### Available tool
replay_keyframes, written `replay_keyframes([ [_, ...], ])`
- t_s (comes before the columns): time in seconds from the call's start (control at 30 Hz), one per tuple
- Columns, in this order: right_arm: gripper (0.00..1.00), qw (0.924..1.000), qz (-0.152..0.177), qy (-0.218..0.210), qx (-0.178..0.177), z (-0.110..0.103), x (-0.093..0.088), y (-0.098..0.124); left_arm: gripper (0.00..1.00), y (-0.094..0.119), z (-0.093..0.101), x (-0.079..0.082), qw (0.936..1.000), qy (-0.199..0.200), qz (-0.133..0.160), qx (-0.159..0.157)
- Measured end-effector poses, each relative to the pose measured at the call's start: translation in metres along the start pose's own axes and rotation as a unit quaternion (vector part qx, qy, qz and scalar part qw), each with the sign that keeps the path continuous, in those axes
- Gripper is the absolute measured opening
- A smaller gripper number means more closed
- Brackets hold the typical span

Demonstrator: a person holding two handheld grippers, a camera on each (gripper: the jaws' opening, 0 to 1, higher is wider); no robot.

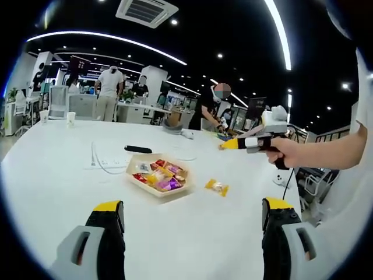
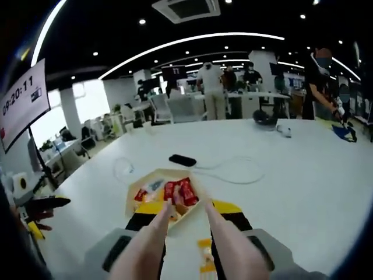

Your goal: Place the target food into the container with the food tongs after gripping and lifting it, then release it inside without dropping or visibly crushing the food.

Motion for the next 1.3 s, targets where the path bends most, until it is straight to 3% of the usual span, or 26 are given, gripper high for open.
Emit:
replay_keyframes([
  [0.4,0.29,0.9996,-0.023,0.011,-0.007,0.023,-0.020,0.002,0.99,0.002,0.005,0.000,1.0000,-0.001,0.002,-0.002],
  [0.8,0.29,0.9988,-0.047,0.017,0.001,0.022,-0.043,-0.003,0.99,-0.001,0.003,0.005,1.0000,-0.003,0.001,0.004],
  [1.3,0.29,0.9964,-0.077,0.034,-0.011,0.031,-0.065,0.003,0.99,-0.011,0.014,-0.002,0.9999,-0.002,-0.006,-0.008],
])
Point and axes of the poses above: the point that each gripper's makers call its tool centre point, and the gripper's own axes: y roughly backward along the fingers, z roughly to its right, x roughly out of its top, the point moved 1 cm from there along y, roughly backward along the fingers, and after that the axes turned 1 degree about z, right-handed, at the moved point
